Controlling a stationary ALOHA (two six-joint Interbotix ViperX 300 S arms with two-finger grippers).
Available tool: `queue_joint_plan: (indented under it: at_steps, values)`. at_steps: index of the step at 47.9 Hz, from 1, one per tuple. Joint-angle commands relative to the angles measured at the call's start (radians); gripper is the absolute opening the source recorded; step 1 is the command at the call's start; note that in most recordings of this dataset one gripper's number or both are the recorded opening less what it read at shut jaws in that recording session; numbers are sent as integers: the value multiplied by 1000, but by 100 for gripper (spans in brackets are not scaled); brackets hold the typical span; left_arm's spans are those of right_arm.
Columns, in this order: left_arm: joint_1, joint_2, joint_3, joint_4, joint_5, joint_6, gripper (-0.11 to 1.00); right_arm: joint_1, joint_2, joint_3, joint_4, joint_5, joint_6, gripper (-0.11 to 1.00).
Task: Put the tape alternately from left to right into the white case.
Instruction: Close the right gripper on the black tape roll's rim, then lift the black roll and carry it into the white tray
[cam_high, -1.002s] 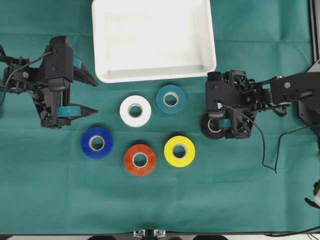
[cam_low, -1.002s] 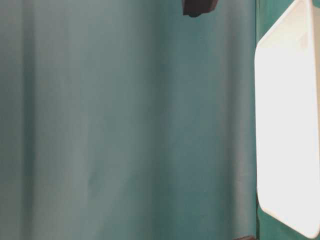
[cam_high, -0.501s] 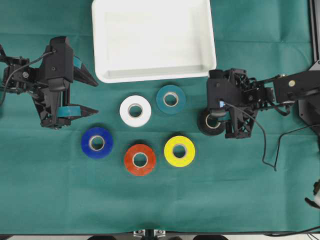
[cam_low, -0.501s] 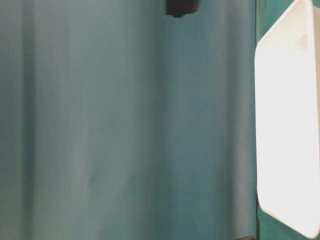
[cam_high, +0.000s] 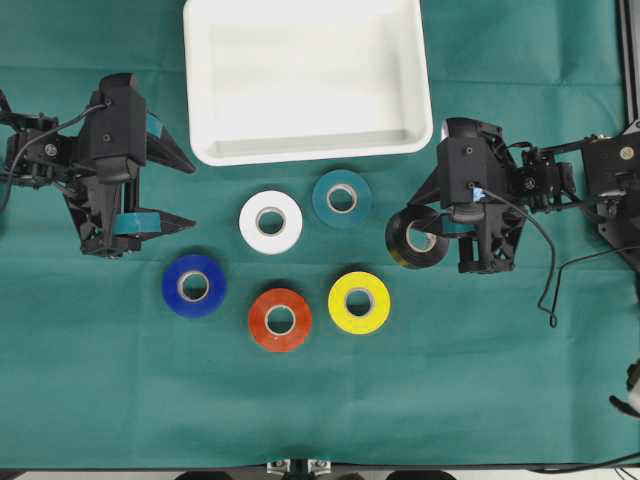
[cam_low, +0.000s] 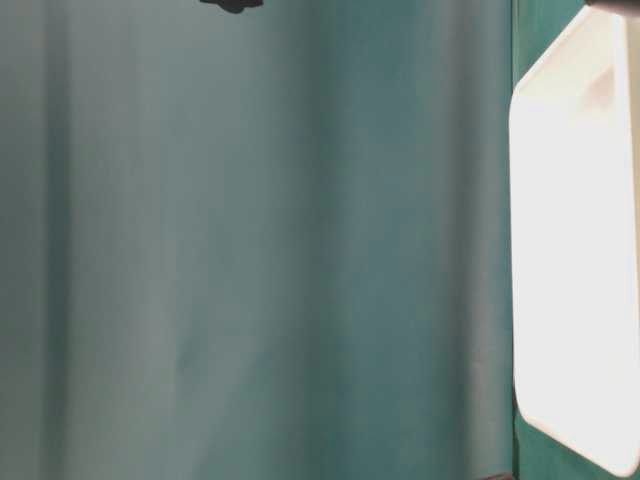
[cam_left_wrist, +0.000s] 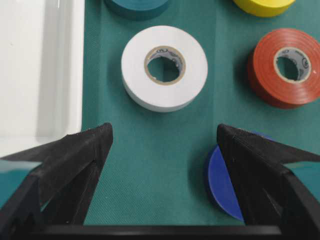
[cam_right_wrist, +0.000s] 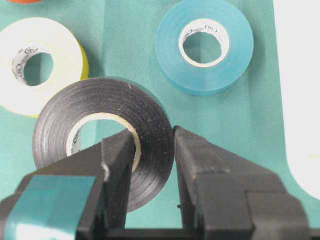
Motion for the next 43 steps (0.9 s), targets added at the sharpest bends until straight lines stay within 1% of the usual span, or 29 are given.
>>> queue_joint_plan:
  at_steps: [1, 5, 10, 24, 31, 43]
  values:
    - [-5, -5, -11, -3, -5, 0, 54, -18, -12, -26, -11, -23, 0, 24]
    - [-5, -5, -11, -2, -5, 0, 54, -48, -12, -34, -26, -37, 0, 24]
    - [-5, -5, -12, -3, -5, 0, 54, -101, -12, -51, -58, -40, 0, 24]
    - [-6, -3, -12, -3, -6, 0, 54, -319, 11, -100, -160, -67, -2, 24]
    - [-5, -5, -14, -3, -6, 0, 53, -413, 58, -137, -186, -110, -3, 24]
    - [-5, -5, -12, -3, -6, 0, 54, -517, 186, -196, -219, -172, -3, 24]
